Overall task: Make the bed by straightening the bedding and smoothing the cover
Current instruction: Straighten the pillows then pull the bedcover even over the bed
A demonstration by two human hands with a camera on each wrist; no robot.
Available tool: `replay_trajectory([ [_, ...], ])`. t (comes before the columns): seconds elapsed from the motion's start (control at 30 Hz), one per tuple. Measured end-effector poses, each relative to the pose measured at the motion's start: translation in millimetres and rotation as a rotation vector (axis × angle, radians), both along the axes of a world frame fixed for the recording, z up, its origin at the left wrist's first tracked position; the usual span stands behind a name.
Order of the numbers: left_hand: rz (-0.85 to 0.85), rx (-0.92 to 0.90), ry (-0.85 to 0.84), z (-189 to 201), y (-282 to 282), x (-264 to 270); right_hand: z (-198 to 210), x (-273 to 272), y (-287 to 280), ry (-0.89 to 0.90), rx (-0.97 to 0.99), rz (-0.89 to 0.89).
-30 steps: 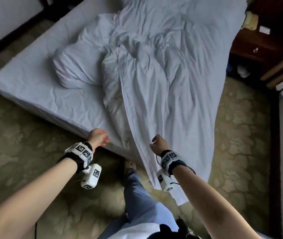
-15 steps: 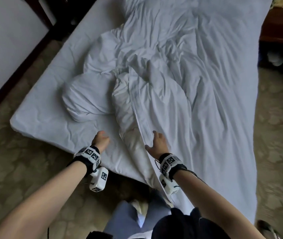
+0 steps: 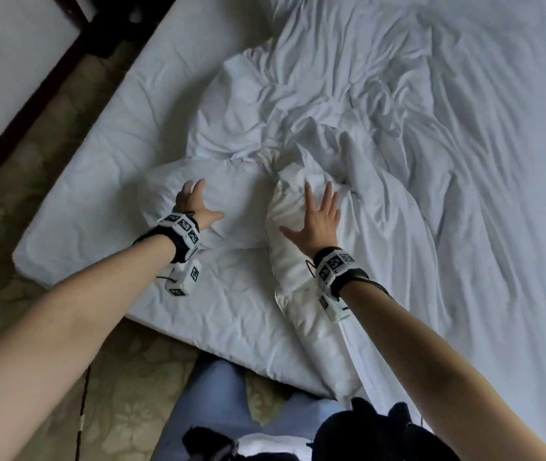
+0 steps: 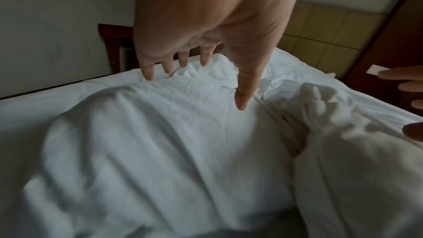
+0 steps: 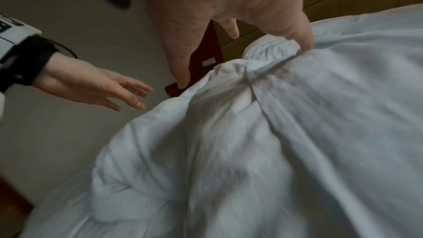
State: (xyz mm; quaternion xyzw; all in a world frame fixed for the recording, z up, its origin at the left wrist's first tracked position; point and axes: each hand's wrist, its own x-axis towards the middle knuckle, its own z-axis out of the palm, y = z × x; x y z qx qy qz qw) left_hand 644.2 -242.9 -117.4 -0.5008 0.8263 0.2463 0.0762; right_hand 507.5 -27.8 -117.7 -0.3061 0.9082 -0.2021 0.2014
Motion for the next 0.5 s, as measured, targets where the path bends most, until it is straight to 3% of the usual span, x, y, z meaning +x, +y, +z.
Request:
replay_trajectory([
  [0.17, -0.210, 0.009, -0.102, -21, -67, -45, -22, -6, -44, -0.084, 0.114, -0.235],
  [0.37, -0.539, 0.021, -0.401, -36, -104, -68, -37, 1, -35, -0.064, 0.256, -0.306],
  [0.5, -0.612, -0.006, -0.324, -35, -95, -68, -31, 19, -32, -0.110, 0.207, -0.309],
])
